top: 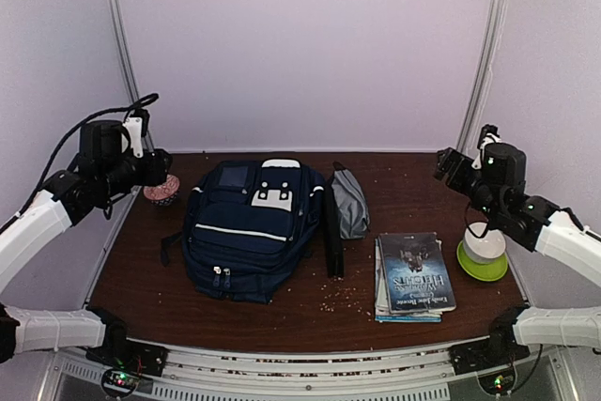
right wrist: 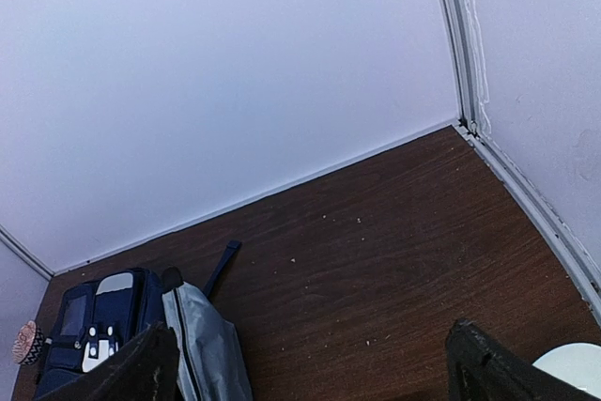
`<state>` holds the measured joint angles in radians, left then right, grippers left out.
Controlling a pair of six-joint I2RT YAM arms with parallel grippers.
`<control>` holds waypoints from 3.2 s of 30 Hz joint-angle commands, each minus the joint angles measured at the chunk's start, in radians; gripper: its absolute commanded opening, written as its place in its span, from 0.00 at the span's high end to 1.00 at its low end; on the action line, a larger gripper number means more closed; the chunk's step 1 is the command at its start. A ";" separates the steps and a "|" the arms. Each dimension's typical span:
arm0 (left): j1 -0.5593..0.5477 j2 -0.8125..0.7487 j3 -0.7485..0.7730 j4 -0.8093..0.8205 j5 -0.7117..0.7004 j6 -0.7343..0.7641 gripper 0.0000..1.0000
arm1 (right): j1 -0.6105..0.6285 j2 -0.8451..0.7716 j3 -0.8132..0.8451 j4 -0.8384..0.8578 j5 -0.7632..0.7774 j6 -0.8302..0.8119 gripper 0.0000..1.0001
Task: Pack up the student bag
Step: Unzip the student bag at the center of the board.
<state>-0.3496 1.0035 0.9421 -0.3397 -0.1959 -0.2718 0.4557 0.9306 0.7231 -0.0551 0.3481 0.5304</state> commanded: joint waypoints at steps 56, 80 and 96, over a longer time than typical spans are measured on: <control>-0.226 -0.059 -0.235 -0.214 0.118 -0.452 0.11 | 0.536 0.762 0.554 -0.407 -0.096 0.149 0.28; -0.485 -0.038 -0.341 -0.226 0.155 -0.596 0.18 | 0.702 0.916 0.785 -0.312 -0.349 0.074 0.32; -0.485 0.029 -0.359 -0.054 0.268 -0.555 0.20 | 0.707 0.985 0.782 -0.282 -0.431 0.072 0.34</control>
<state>-0.8288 1.0046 0.5537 -0.4675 0.0433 -0.8505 1.1606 1.9278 1.5013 -0.3626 -0.0372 0.6086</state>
